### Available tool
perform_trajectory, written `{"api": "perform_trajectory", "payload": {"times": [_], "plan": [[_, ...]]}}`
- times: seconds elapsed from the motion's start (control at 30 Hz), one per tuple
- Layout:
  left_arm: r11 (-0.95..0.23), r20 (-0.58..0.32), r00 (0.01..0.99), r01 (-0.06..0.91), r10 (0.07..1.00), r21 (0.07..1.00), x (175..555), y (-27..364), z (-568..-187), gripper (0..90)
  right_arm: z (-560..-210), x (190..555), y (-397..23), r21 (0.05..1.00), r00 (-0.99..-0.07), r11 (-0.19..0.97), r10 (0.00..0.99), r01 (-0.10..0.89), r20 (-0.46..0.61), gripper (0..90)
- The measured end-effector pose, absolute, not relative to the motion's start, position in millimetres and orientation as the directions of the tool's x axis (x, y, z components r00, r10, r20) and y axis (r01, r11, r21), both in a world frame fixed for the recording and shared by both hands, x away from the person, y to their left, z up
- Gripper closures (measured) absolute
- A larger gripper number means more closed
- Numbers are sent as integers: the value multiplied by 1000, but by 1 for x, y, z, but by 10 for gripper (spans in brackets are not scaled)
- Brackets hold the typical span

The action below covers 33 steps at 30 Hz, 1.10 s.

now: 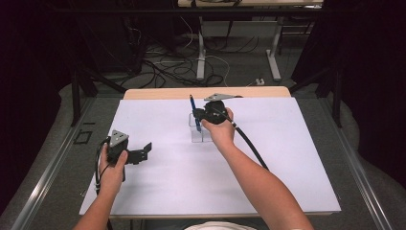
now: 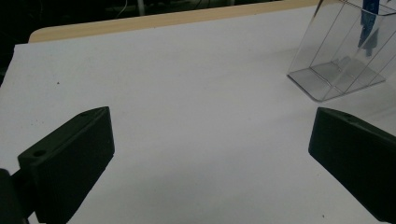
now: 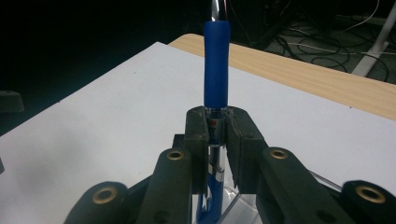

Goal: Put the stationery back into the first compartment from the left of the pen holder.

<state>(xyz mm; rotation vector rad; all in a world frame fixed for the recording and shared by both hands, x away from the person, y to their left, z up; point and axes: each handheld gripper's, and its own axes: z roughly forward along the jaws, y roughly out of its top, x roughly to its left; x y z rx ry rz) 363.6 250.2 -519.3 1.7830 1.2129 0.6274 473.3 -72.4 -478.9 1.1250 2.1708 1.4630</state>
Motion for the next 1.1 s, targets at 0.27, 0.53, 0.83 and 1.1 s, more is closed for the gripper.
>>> {"api": "perform_trajectory", "payload": {"times": [0.27, 0.53, 0.83, 1.1], "plan": [[-151, -61, 399, 478, 915, 865, 363, 250, -519, 0, -480, 473, -73, 881, -653, 181, 737, 437, 173, 795], [-152, -60, 400, 477, 915, 865, 363, 250, -519, 0, -480, 472, -74, 881, -656, 176, 732, 440, 182, 789], [-152, -60, 400, 477, 915, 866, 364, 250, -519, 0, -475, 466, -83, 887, -658, 136, 722, 442, 217, 639], [-152, -58, 399, 476, 915, 866, 363, 250, -519, 0, -468, 459, -93, 894, -659, 132, 722, 428, 209, 487]]}}
